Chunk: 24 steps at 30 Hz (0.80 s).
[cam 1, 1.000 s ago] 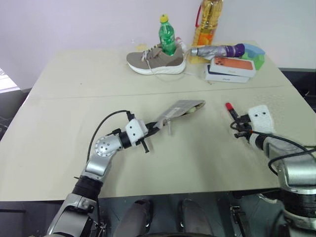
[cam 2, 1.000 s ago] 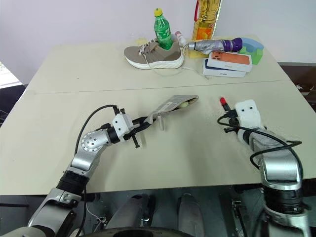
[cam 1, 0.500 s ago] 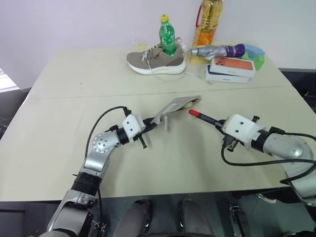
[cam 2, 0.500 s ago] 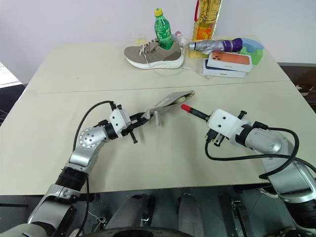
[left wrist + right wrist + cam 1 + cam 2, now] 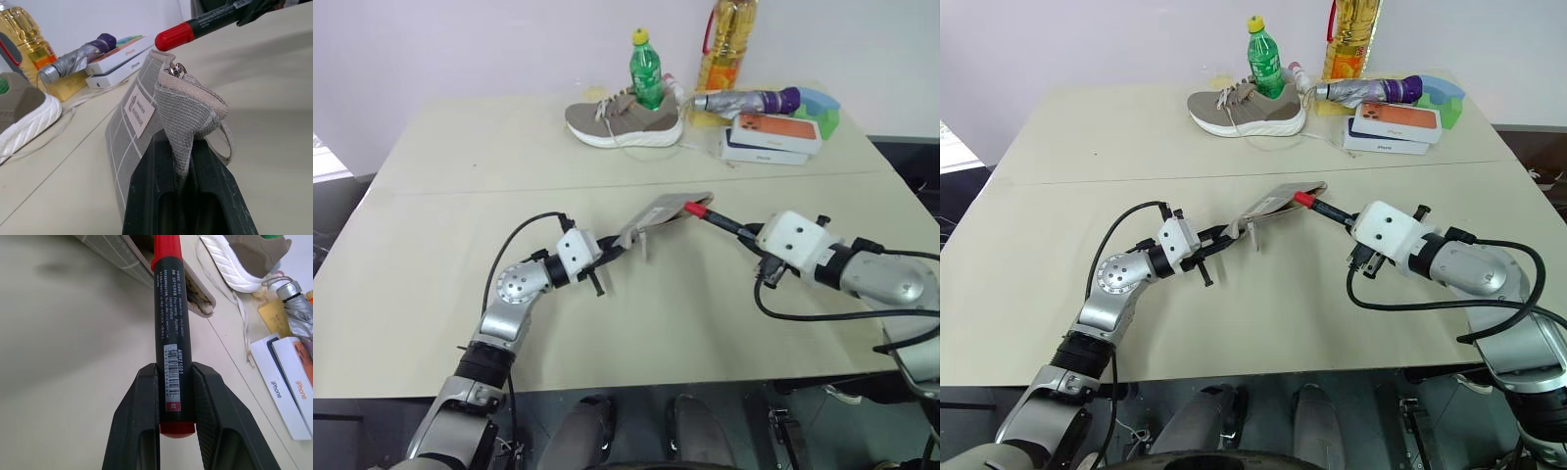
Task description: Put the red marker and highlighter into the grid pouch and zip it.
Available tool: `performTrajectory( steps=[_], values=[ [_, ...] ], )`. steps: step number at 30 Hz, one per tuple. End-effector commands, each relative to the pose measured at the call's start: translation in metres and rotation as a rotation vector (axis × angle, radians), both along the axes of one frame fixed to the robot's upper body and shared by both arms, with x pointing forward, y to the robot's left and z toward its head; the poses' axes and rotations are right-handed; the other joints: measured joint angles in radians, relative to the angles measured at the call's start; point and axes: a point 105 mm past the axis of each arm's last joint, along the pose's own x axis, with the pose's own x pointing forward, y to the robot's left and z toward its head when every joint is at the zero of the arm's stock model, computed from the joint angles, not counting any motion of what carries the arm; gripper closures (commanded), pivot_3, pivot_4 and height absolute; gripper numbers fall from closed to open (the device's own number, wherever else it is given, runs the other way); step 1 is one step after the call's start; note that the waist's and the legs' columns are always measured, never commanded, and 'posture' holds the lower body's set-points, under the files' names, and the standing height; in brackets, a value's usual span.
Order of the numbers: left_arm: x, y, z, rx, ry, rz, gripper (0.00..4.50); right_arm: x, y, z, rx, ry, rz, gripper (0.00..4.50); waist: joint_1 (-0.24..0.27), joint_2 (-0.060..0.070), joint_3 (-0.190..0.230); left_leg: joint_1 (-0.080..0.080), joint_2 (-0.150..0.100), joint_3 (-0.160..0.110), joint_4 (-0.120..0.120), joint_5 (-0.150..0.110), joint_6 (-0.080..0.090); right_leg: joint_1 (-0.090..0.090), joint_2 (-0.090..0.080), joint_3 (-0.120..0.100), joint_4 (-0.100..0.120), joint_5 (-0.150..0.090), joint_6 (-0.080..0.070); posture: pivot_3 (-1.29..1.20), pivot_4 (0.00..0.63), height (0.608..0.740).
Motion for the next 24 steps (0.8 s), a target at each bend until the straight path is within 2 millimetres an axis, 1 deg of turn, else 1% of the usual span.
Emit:
performTrajectory(
  steps=[1, 6, 11, 13, 17, 21, 24],
  values=[
    [-0.004, -0.002, 0.012, -0.016, -0.059, -0.019, 4.50, -0.003, 0.006, 0.009, -0.030, -0.045, 0.036, 4.11, 0.000, 0.000, 0.000, 0.000, 0.000, 0.000, 0.000, 0.000, 0.000, 0.000, 0.000, 0.000, 0.000, 0.000, 0.000, 0.00, 0.150, 0.740],
    [-0.006, -0.006, 0.016, -0.028, -0.067, -0.030, 4.50, -0.004, 0.007, 0.002, -0.041, -0.023, 0.043, 4.11, 0.000, 0.000, 0.000, 0.000, 0.000, 0.000, 0.000, 0.000, 0.000, 0.000, 0.000, 0.000, 0.000, 0.000, 0.000, 0.00, 0.150, 0.740],
    [-0.007, -0.007, 0.016, -0.030, -0.067, -0.034, 4.50, -0.005, 0.010, 0.002, -0.050, -0.021, 0.060, 4.11, 0.000, 0.000, 0.000, 0.000, 0.000, 0.000, 0.000, 0.000, 0.000, 0.000, 0.000, 0.000, 0.000, 0.000, 0.000, 0.00, 0.150, 0.740],
    [-0.009, -0.008, 0.017, -0.027, -0.073, -0.045, 4.50, -0.006, 0.014, 0.001, -0.088, -0.024, 0.084, 4.11, 0.000, 0.000, 0.000, 0.000, 0.000, 0.000, 0.000, 0.000, 0.000, 0.000, 0.000, 0.000, 0.000, 0.000, 0.000, 0.00, 0.150, 0.740],
    [-0.014, -0.010, 0.017, 0.011, -0.093, -0.086, 4.50, -0.010, 0.035, -0.001, -0.150, -0.035, 0.181, 4.11, -0.001, 0.000, 0.000, 0.000, 0.000, 0.000, 0.000, 0.000, 0.000, 0.000, 0.000, 0.000, 0.000, 0.000, 0.000, 0.00, 0.150, 0.740],
    [-0.018, -0.010, 0.018, 0.029, -0.100, -0.125, 4.50, -0.012, 0.045, -0.004, -0.256, -0.045, 0.257, 4.11, -0.001, 0.000, 0.000, 0.000, 0.000, 0.000, 0.000, 0.000, 0.000, 0.000, 0.000, 0.000, 0.000, 0.000, 0.000, 0.00, 0.150, 0.740],
    [-0.026, -0.010, 0.015, 0.066, -0.100, -0.184, 4.50, -0.008, 0.053, -0.006, -0.356, -0.075, 0.316, 4.11, -0.001, 0.000, 0.000, 0.000, 0.000, 0.000, 0.000, 0.000, 0.000, 0.000, 0.000, 0.000, 0.000, 0.000, 0.000, 0.00, 0.150, 0.740]
  ],
)
